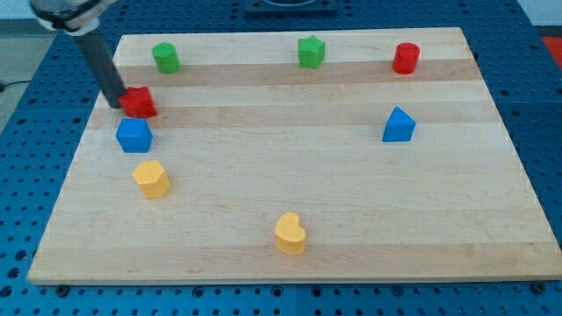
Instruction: Move the red star towards the bottom right side
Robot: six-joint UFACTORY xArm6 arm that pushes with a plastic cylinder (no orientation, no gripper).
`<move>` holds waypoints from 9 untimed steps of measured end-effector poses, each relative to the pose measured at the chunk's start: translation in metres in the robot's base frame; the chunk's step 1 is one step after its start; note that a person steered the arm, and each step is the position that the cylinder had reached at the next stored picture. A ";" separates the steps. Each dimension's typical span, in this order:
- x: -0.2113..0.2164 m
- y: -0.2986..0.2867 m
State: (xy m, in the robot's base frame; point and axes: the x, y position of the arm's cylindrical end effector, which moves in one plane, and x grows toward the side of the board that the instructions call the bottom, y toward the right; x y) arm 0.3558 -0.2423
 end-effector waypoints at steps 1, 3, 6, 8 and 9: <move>-0.023 0.035; -0.043 0.038; -0.044 -0.019; -0.016 0.027; 0.006 0.072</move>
State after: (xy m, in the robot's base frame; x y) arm 0.3619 -0.1698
